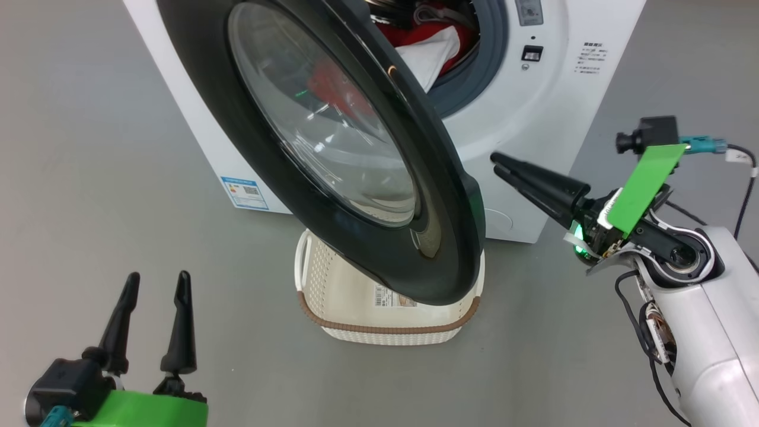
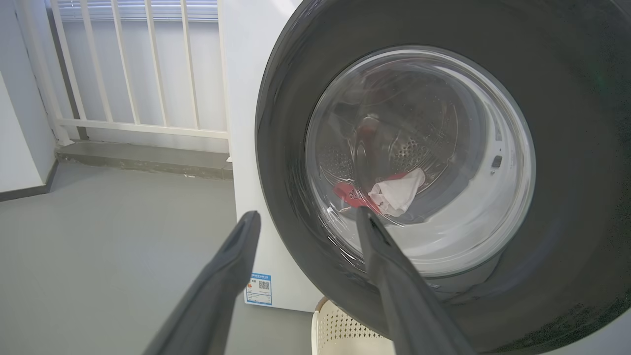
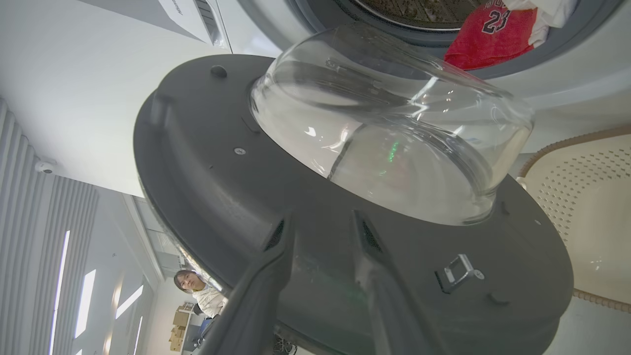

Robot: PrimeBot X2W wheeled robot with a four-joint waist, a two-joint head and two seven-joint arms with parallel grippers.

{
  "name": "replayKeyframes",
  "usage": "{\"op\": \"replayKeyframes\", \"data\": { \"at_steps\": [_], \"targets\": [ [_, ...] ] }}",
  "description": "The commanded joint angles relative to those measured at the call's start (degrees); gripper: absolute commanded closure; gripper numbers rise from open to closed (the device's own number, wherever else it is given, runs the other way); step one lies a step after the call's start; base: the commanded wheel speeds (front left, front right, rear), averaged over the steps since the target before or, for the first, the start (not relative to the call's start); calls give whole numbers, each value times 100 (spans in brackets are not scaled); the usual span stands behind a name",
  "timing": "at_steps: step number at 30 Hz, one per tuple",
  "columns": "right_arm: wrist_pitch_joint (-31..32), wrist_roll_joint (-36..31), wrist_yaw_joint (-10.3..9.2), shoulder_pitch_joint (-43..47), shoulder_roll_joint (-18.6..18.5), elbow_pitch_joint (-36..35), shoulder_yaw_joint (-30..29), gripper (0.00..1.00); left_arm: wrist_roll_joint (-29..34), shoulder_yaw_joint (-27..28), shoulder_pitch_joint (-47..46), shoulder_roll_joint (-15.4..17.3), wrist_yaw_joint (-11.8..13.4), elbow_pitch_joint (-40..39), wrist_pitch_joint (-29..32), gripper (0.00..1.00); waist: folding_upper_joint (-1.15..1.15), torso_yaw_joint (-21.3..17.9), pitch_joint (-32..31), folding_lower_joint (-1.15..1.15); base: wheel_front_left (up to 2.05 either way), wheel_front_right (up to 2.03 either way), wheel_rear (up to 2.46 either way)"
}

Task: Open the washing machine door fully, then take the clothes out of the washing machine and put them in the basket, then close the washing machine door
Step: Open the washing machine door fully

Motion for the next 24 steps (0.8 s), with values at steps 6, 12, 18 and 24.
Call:
{"op": "replayKeyframes", "data": {
  "at_steps": [6,12,18,24],
  "targets": [
    [-515,-396,9,531,-7,-1384,38,0,37,241,-36,62,-19,-174,-46,0,0,-112,44,0,0,0,0],
    [-1143,-996,9,1043,-206,-2500,269,0,22,255,-73,67,-19,-208,-46,0,0,-219,132,0,0,0,0],
    [-2148,-1617,9,1528,-465,-3201,619,0,9,290,-96,81,-19,-210,-46,0,0,-304,160,0,0,0,0],
    [-3386,-2376,9,1936,-884,-3477,1154,0,10,307,-81,69,-19,-217,-46,0,0,-375,148,0,0,0,0]
  ]
}}
